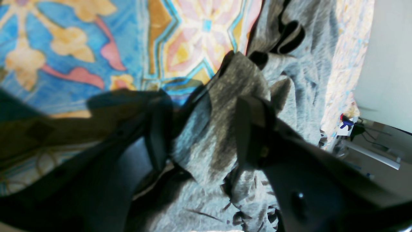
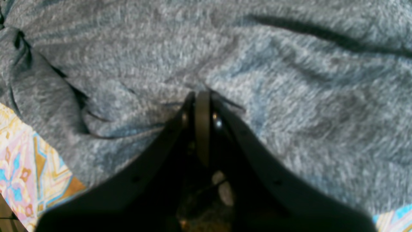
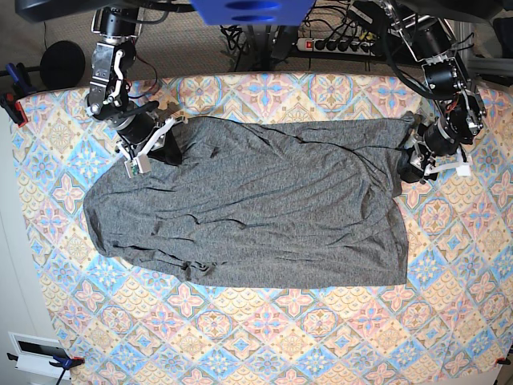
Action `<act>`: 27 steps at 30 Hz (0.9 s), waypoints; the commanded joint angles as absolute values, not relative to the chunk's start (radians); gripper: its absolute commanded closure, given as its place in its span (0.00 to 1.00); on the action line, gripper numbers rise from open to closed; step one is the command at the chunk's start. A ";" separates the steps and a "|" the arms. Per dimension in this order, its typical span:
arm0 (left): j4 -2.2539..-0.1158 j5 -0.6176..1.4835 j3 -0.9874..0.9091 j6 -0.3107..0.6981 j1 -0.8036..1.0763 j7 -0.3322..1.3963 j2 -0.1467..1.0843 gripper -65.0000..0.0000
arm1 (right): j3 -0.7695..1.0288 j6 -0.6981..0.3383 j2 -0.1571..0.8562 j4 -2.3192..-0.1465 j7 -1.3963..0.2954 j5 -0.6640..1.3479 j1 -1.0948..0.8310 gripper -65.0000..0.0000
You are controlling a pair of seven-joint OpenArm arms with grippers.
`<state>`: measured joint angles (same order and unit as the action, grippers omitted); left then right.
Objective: Layout the t-shirt on the table in an organized manner, then fold the t-shirt properly
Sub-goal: 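Hold the collar corner with the left gripper and tug it outward, then release the right gripper and move it to the opposite collar corner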
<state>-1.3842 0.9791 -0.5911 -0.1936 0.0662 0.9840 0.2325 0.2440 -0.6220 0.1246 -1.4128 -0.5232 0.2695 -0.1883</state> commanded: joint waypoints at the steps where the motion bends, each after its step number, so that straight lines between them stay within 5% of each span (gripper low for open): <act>1: -1.386 0.974 -0.584 -0.205 0.064 1.020 0.231 0.55 | 0.240 -0.538 0.131 -1.380 -0.682 0.113 -0.205 1.00; 5: -1.386 0.888 -0.584 -0.206 0.064 1.018 0.226 0.57 | 0.240 -0.538 0.131 -1.380 -0.682 0.113 -0.205 1.00; 9: -1.386 0.814 -0.584 -0.206 0.062 1.017 0.225 0.70 | 0.240 -0.538 0.131 -1.383 -0.682 0.113 -0.205 1.00; 13: -1.386 0.782 -0.584 -0.211 0.062 1.017 0.228 1.00 | 0.240 -0.538 0.131 -1.389 -0.682 0.113 -0.205 1.00; 21: -1.389 0.791 -0.588 -0.196 0.062 1.018 0.231 1.00 | 0.249 -0.538 0.131 -1.541 -0.691 0.114 -0.208 0.99; 27: -1.391 0.791 -0.588 -0.196 0.062 1.017 0.231 1.00 | 0.298 -0.538 0.131 -1.704 -0.723 0.116 -0.260 0.85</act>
